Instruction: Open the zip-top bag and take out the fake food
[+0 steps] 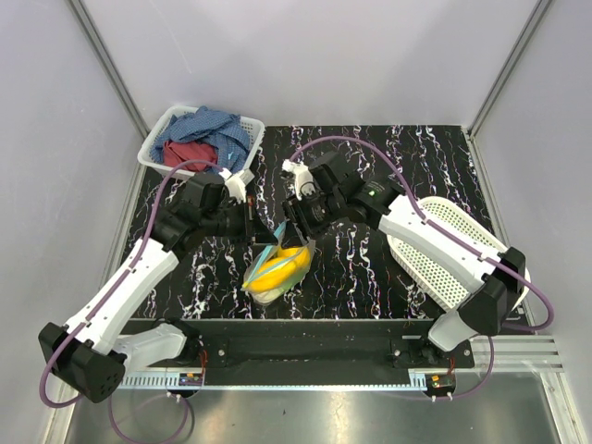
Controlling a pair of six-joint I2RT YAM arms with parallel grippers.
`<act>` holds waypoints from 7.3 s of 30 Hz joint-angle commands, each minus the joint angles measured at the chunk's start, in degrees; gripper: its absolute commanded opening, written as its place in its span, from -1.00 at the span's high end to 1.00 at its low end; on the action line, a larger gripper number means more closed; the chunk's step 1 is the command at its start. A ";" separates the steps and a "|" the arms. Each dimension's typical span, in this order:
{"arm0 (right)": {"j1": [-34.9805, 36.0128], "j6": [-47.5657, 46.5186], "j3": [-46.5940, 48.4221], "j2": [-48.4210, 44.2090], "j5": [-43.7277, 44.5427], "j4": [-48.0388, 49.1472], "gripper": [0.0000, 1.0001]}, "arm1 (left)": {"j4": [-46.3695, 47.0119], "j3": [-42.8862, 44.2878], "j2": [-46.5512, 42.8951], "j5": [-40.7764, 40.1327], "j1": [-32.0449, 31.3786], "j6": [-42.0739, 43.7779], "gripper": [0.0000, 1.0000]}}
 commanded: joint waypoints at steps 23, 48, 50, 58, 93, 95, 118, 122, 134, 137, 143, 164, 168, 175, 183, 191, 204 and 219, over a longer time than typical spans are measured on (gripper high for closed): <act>6.50 -6.36 -16.09 -1.35 -6.88 13.88 -0.73 | 6.94 -3.33 -2.10 -2.90 0.10 -4.86 1.00; 18.99 -9.00 -39.31 -4.53 35.11 56.09 -0.99 | 14.15 -9.39 -3.77 -2.37 0.02 -14.26 1.00; 18.99 -9.71 -38.52 -2.69 38.01 56.97 -0.99 | 14.24 -9.83 -4.21 -2.11 0.02 -14.44 1.00; 18.99 -9.54 -36.32 1.19 35.74 56.18 -0.53 | 13.18 -9.57 -4.82 -1.67 0.01 -13.74 1.00; 18.64 -10.68 -40.89 10.32 30.81 60.12 -0.57 | 13.88 -16.25 -1.75 -0.97 -0.07 -12.24 1.00; 18.64 -9.89 -42.56 10.68 32.04 61.79 -0.76 | 13.80 -16.34 -0.88 -0.97 -0.07 -12.07 1.00; 18.64 -14.11 -42.12 -4.34 34.60 52.15 0.92 | 10.90 -8.45 0.71 -0.61 0.01 -8.38 1.00; 18.64 -12.27 -40.80 -11.97 30.99 42.12 1.00 | 9.84 -4.39 0.19 -2.19 0.01 -8.03 1.00; 18.55 -0.15 -40.81 -27.81 40.74 34.20 1.00 | 8.61 -3.15 -2.18 -3.34 0.02 -6.88 1.00; 18.55 7.05 -37.40 -28.08 44.25 32.19 1.00 | 10.01 -3.77 -3.24 -2.12 0.01 -8.63 1.00; 15.57 23.06 -26.77 -28.78 55.59 14.46 1.00 | 12.21 -3.25 -3.51 -0.27 0.02 -12.94 1.00; -45.58 35.20 -25.15 -25.46 50.06 -19.85 1.00 | 16.78 -4.56 -5.26 1.76 -1.48 -21.82 1.00; -47.90 35.99 -27.35 -18.61 47.87 -11.71 1.00 | 17.75 -7.02 -6.32 2.37 -1.83 -23.58 1.00; -47.90 40.47 -28.49 -9.54 47.16 -3.86 1.00 | 19.16 -6.15 -6.23 2.90 -2.18 -24.99 1.00; -47.90 43.72 -30.87 -2.51 41.19 4.49 0.83 | 20.12 -3.95 -4.56 3.08 -3.23 -25.25 1.00; -47.81 44.17 -33.24 -1.45 38.47 7.66 0.20 | 22.76 -7.11 -6.23 2.46 -3.59 -26.74 1.00; -47.81 25.19 -29.56 -17.60 33.11 -9.90 -0.99 | 27.59 -8.52 -5.44 1.58 -4.55 -29.03 1.00; -8.80 34.04 -10.75 -26.85 21.15 -19.77 -0.69 | 31.02 -10.80 -3.42 0.35 -5.43 -30.08 1.00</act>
